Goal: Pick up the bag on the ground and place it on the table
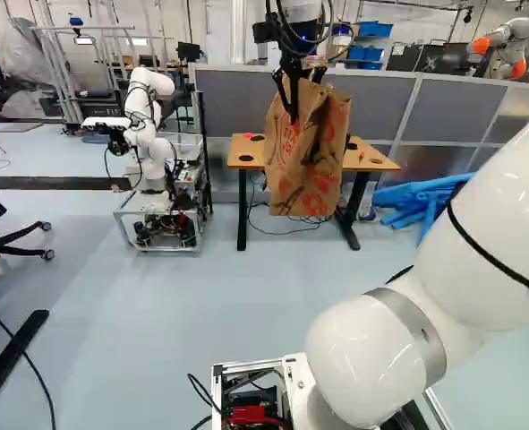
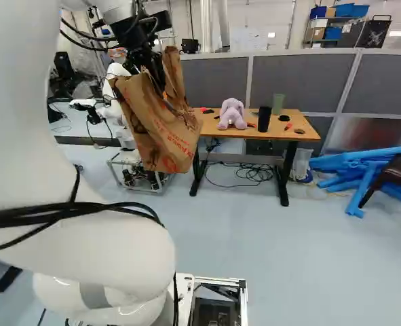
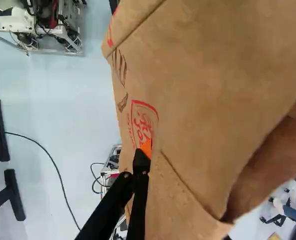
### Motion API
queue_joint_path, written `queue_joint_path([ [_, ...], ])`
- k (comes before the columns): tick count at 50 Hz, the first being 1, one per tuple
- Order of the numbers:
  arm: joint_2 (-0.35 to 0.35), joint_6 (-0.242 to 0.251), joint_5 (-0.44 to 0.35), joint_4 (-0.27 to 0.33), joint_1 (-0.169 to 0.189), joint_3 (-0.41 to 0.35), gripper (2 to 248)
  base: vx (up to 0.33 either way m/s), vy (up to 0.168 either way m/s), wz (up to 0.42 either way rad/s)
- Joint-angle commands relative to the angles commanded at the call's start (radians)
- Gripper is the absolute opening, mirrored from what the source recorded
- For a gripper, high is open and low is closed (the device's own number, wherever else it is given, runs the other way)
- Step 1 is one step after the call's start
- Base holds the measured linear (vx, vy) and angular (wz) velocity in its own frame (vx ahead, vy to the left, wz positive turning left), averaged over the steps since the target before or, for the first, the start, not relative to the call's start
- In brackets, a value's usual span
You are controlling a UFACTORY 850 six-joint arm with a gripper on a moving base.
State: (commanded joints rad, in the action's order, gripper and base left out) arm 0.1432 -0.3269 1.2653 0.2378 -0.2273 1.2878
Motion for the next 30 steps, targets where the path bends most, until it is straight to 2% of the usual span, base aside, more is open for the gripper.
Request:
queue_joint_path([
  [30,0.000,0.000,0.000,0.000,0.000,0.000,21,0.210,0.006,-0.015],
])
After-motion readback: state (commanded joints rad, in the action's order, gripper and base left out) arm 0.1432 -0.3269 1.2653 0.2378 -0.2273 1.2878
